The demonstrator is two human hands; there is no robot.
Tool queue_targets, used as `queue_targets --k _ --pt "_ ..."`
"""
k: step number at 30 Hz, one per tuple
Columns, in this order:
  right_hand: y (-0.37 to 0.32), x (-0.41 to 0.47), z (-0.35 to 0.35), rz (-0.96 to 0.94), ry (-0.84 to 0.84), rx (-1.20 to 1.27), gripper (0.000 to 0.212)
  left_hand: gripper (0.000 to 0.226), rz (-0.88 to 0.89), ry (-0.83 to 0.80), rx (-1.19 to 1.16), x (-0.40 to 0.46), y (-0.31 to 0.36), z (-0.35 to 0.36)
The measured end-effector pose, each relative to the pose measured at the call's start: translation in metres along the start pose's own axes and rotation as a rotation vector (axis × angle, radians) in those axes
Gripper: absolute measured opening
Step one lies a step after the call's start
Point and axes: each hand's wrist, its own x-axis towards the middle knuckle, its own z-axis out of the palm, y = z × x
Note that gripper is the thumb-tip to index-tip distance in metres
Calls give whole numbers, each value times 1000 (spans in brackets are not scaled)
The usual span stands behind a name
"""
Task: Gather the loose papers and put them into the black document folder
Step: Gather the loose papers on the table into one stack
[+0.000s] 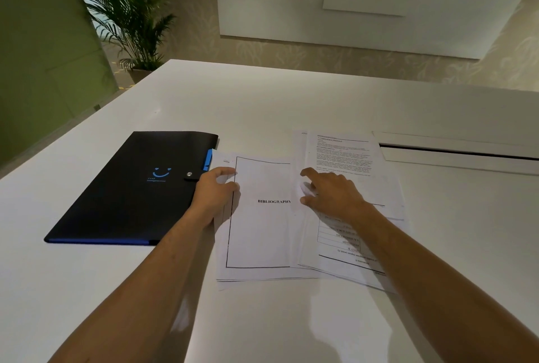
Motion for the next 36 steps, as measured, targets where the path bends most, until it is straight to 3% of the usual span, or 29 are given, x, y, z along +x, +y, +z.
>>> queue_targets --k 7,15,19,24,26,29,33,36 --pt "-4 -2 -1 -9 42 -19 61 34 29 4 45 5 -5 0" --pt "-11 -5 2 11 123 -90 49 35 46 9 48 5 -7 1" --pt "-12 -8 6 4 124 -130 57 35 46 3 31 4 -6 0" --pt "-22 -13 -7 87 207 -148 45 33 43 0 8 4 -6 0" --pt "-39 -17 -15 81 226 -157 51 33 38 -8 8 5 -6 -1" --pt "-77 -30 -19 -24 203 -131 60 33 18 -4 0 7 -5 1" --pt "-126 -50 0 -276 157 -77 52 16 -34 42 -128 4 -3 5" --pt "-147 -64 21 -384 136 -7 47 31 -28 26 -101 5 -3 4"
